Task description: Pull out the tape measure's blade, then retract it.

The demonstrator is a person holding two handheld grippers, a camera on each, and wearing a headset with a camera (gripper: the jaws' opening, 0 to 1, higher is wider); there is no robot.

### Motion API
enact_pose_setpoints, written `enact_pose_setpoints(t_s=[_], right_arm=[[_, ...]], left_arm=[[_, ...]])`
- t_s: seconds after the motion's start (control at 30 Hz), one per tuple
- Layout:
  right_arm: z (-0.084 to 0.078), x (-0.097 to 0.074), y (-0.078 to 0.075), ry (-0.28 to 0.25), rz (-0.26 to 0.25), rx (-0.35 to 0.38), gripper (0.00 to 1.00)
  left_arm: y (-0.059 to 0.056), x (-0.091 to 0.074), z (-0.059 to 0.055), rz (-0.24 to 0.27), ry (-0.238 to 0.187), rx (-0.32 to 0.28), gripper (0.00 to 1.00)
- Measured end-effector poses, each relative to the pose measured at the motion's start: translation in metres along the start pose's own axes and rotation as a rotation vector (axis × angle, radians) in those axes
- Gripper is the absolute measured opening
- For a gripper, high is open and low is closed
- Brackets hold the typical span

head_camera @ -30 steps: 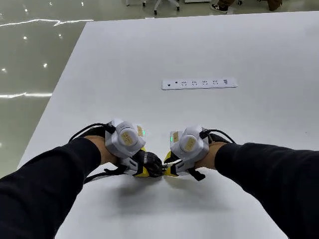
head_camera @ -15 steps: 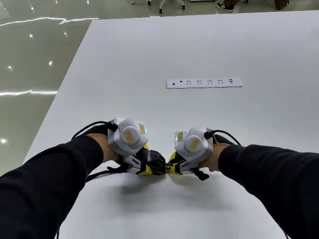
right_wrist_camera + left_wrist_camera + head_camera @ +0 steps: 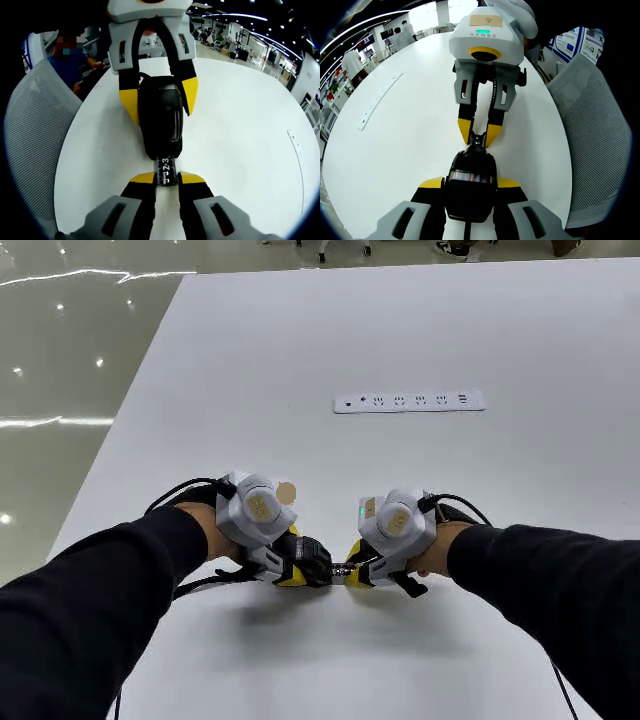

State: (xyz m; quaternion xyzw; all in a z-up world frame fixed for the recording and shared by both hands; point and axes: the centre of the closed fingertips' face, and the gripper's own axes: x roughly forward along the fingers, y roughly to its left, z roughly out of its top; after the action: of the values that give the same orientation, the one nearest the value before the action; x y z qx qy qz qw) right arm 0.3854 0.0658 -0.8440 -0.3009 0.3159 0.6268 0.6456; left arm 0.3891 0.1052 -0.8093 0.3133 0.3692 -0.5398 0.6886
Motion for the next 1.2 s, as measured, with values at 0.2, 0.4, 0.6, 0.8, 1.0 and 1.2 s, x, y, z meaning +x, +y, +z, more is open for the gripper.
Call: enact_pose_setpoints(t_s=[0.2,0.4,0.6,0.8,1.0,1.2], right_arm=[[-0.001,-0.002,-0.002,-0.006,-0.008,-0.007,0.1],[-0.005,-0.006,-0.002,-0.002,-0.006,0.005,0.1],[-0.01,-0.009,-0.003,0.012,-0.006,-0.002,0.1],[-0.018,-0.015,-0.005,0.014,-0.01,0.01,0.1],[-0.025,-0.021,-0.006,0.021,-0.012,0.012,0.1],[-0.032,-0.028,-0.006,0.028,-0.018,0.013,0.1]], left_arm=[[0.0,-0.001,0.0,0.005,0.0,-0.005,0.33],[0.0,-0.001,-0.001,0.009,0.001,-0.006,0.33],[0.0,-0.002,-0.001,0.012,-0.003,-0.009,0.33],[0.001,-0.001,-0.001,0.014,-0.006,-0.015,0.33],[0.001,-0.001,-0.001,0.016,-0.006,-0.021,0.33],[0.001,-0.002,0.0,0.017,-0.018,-0.024,0.33]])
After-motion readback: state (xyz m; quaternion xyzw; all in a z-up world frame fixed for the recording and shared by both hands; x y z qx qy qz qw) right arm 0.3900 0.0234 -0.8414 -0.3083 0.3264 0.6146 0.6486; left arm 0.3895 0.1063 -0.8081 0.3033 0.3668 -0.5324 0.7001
